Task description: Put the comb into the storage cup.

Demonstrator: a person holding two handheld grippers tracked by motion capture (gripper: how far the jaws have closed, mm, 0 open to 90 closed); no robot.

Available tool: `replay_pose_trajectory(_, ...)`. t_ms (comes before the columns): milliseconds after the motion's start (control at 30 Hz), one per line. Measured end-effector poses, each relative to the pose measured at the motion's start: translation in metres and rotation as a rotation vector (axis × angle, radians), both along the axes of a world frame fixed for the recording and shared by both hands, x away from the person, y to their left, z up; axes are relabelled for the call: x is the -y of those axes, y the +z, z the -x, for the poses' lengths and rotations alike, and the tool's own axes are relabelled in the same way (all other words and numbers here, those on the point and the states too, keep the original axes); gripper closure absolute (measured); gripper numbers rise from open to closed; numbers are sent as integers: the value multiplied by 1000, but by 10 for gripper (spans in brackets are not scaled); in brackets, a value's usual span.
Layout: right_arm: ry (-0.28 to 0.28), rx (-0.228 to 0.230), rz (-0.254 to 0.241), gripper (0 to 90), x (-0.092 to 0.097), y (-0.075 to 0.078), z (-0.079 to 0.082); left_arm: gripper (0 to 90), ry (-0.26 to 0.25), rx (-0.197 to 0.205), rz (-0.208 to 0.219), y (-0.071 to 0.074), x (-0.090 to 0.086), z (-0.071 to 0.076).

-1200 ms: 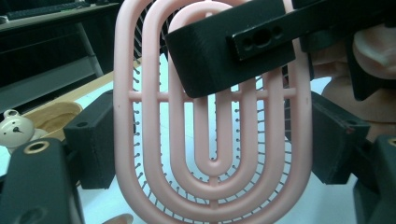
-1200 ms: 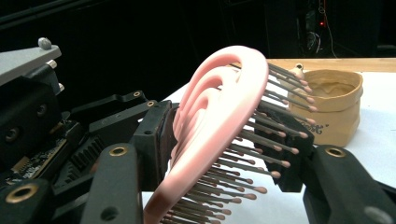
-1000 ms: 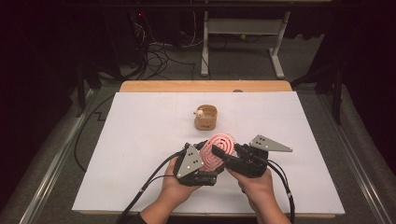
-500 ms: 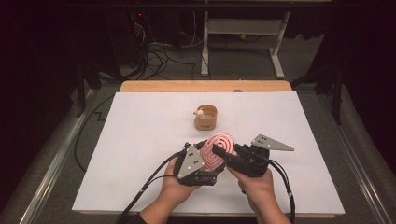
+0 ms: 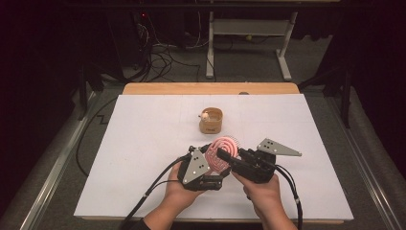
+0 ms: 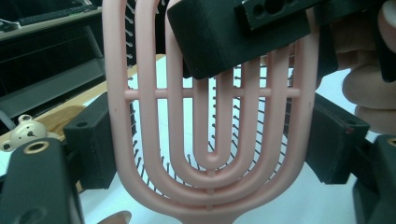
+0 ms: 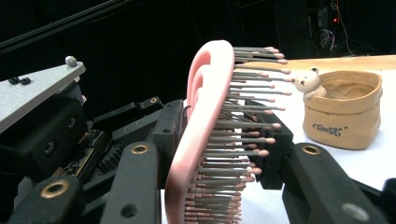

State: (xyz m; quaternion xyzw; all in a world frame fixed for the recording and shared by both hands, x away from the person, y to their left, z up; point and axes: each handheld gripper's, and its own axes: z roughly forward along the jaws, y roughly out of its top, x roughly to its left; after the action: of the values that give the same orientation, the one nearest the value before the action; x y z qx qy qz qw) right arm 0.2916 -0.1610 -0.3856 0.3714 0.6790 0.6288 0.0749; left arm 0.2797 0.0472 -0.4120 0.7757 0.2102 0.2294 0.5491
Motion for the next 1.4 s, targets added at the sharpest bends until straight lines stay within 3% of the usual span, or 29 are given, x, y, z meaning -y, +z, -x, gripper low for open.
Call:
replay_pose_trajectory(200, -14, 5, -2, 640, -1, 2, 2, 183, 15, 17, -16, 2, 1, 2)
replay_pose_trajectory(533, -27, 22, -6, 649, -2, 5, 6, 183, -7, 14, 4, 3, 0, 2)
replay_pose_trajectory(867, -32, 51, 8, 657, -2, 8, 9, 175, -41, -17, 31, 3, 1, 0)
replay_pose_trajectory(1200, -28, 60, 8, 661, -1, 9, 9, 169, -48, -30, 30, 3, 0, -1)
replay_pose_trajectory(1267, -29, 63, 7, 662, -1, 9, 9, 138, -54, -55, 30, 2, 0, -3)
replay_pose_trajectory(1400, -28, 68, 6, 664, 0, 10, 9, 126, -52, -61, 28, 1, 0, -3)
